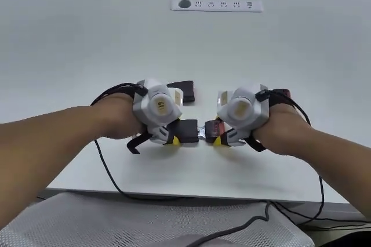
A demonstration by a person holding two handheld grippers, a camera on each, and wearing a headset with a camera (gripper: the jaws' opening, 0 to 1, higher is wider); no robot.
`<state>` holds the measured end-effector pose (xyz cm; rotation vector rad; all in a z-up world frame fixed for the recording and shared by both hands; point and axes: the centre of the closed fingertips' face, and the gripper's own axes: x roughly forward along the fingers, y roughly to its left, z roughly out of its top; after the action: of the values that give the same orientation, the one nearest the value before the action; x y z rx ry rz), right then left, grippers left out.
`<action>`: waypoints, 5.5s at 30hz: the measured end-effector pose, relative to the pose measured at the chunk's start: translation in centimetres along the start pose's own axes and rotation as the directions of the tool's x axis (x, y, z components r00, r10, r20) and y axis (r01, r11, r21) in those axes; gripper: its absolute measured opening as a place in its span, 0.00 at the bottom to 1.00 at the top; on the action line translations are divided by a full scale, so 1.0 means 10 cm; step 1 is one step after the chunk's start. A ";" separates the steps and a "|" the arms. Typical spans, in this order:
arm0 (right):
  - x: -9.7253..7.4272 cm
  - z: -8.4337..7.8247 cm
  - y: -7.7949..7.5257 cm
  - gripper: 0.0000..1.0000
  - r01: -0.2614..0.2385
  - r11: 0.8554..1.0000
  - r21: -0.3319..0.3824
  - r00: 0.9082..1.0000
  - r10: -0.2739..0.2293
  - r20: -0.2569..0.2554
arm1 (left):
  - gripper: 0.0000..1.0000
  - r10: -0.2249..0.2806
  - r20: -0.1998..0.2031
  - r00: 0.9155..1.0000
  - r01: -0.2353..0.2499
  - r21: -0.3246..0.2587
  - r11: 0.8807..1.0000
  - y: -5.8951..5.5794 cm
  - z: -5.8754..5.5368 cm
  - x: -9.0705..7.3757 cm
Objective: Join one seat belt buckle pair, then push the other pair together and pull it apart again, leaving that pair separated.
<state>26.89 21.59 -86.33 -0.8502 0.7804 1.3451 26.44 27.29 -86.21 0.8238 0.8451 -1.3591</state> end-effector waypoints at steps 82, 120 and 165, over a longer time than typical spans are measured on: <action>-0.86 -1.29 -1.05 0.39 0.121 0.984 0.131 0.992 -0.115 -0.047 | 0.46 0.131 -0.024 0.991 -0.132 -0.046 0.990 1.10 -0.01 -0.25; -0.42 -0.72 -1.03 0.35 0.036 0.990 0.135 0.999 -0.031 -0.041 | 0.32 0.030 -0.085 0.996 -0.031 -0.019 0.999 1.03 -0.06 -0.10; 0.07 0.16 -1.02 0.31 0.026 1.000 -0.005 0.998 -0.026 -0.051 | 0.31 -0.002 -0.079 0.997 0.002 0.006 1.000 1.01 -0.03 -0.08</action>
<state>37.10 23.01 -85.41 -0.8989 0.8037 1.3071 36.46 28.39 -85.58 0.8862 0.9038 -1.3386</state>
